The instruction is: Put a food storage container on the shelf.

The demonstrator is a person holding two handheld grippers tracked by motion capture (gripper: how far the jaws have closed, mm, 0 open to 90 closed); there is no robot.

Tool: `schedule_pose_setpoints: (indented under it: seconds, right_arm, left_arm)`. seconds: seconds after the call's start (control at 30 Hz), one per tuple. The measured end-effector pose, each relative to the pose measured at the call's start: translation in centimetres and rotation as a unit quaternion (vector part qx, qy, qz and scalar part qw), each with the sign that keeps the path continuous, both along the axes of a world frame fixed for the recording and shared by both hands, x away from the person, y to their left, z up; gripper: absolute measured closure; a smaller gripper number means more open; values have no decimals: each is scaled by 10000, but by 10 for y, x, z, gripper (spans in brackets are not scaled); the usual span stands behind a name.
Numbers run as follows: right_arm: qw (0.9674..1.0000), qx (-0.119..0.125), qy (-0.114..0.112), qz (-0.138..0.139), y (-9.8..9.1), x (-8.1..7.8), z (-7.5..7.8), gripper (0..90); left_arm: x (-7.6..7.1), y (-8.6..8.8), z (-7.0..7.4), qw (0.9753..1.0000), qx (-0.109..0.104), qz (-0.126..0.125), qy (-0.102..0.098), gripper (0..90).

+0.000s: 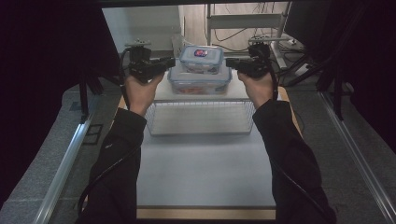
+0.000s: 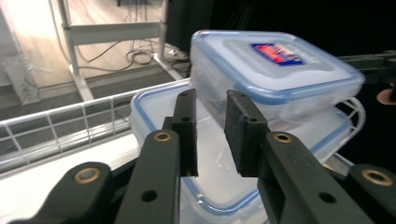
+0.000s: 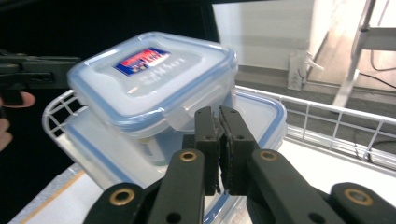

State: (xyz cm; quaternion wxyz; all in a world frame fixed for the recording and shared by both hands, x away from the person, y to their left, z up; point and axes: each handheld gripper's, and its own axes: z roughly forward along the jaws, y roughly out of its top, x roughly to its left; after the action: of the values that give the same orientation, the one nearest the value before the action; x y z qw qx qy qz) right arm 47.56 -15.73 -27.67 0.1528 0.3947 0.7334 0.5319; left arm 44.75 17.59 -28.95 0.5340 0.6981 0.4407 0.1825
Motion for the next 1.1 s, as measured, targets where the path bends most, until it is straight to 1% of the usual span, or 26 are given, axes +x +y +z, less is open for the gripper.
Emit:
schedule_pose_setpoints:
  seconds: [0.07, 0.1, 0.17, 0.23, 0.33, 0.4, 0.5, 0.7, 0.77, 0.83, 0.9, 0.97, 1.03, 1.1]
  right_arm:
    - [9999, -74, 9, -80, 4, 3, -3, 874]
    - [9998, -110, 15, -137, 5, 4, -4, 876]
    - [9998, -95, 38, -180, 8, 6, -5, 882]
    - [9997, -103, 32, -217, 9, 8, -6, 884]
    - [9996, -90, 36, -266, 12, 10, -6, 885]
    - [9994, -120, 32, -336, 13, 12, -7, 891]
    - [9992, -95, 64, -392, 14, 16, -8, 892]
    - [9990, -137, 54, -427, 17, 20, -10, 893]
    - [9990, -148, 41, -431, 17, 19, -11, 892]
    - [9990, -174, 11, -421, 16, 18, -10, 878]
    - [9990, -214, -12, -402, 13, 16, -10, 852]
    - [9989, -248, -36, -391, 9, 13, -9, 812]
    - [9991, -251, -46, -329, 5, 11, -9, 771]
    - [9993, -262, -83, -271, 1, 8, -8, 734]
  left_arm:
    - [2, -3, -2, 10000, 50, 25, 67, 753]
    - [3, -4, -2, 9999, 86, -13, 86, 753]
    - [4, -7, -4, 9998, 145, -70, 127, 754]
    - [5, -10, -6, 9996, 145, -160, 169, 752]
    - [4, -14, -7, 9994, 188, -213, 189, 748]
    - [4, -14, -7, 9993, 185, -263, 203, 748]
    - [4, -15, -8, 9992, 168, -291, 223, 746]
    - [2, -15, -9, 9990, 170, -339, 219, 733]
    - [1, -14, -8, 9991, 187, -329, 188, 724]
    - [-1, -13, -7, 9992, 216, -308, 157, 701]
    - [-5, -10, -6, 9992, 293, -270, 94, 660]
    - [-7, -9, -6, 9993, 283, -229, 55, 619]
    - [-10, -6, -7, 9992, 303, -243, 21, 562]
    - [-13, -4, -8, 9989, 391, -250, -40, 503]
